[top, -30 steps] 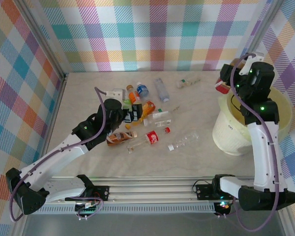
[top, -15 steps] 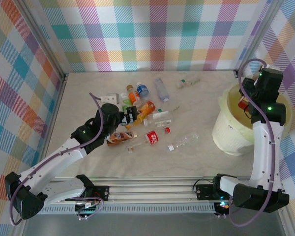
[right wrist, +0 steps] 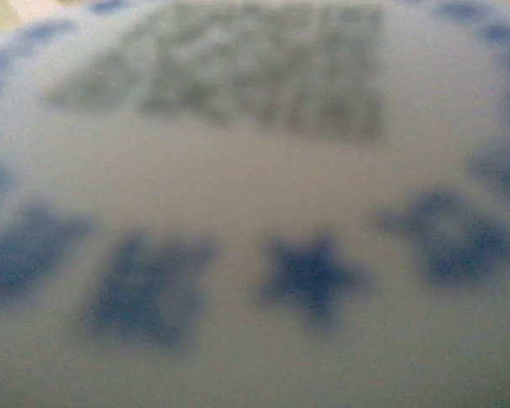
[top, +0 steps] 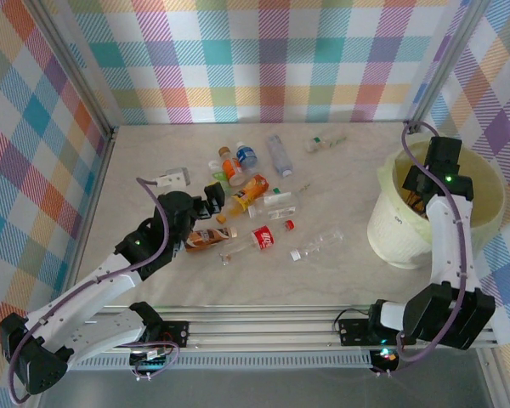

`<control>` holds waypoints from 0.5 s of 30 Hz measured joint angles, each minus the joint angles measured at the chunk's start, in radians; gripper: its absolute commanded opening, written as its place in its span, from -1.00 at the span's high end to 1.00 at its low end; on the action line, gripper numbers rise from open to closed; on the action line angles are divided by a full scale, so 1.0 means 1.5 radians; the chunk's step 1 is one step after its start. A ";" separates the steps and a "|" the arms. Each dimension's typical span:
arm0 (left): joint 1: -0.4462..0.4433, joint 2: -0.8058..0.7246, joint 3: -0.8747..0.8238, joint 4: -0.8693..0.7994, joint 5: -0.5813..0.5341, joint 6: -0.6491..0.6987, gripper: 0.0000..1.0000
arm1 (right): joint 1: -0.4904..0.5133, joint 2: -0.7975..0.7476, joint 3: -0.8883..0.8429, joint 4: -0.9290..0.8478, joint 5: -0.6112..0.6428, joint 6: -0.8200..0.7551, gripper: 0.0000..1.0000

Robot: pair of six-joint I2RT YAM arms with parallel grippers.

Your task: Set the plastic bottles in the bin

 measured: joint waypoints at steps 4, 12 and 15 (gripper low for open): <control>0.000 0.001 0.000 -0.015 -0.010 -0.011 -1.00 | -0.001 0.017 -0.013 0.007 0.005 0.009 -0.22; 0.007 0.021 0.000 -0.089 -0.057 -0.066 -1.00 | -0.003 0.013 -0.017 0.023 -0.003 0.017 -0.63; 0.014 0.027 0.000 -0.121 -0.080 -0.097 -1.00 | -0.004 0.002 -0.018 0.026 -0.010 0.017 -0.73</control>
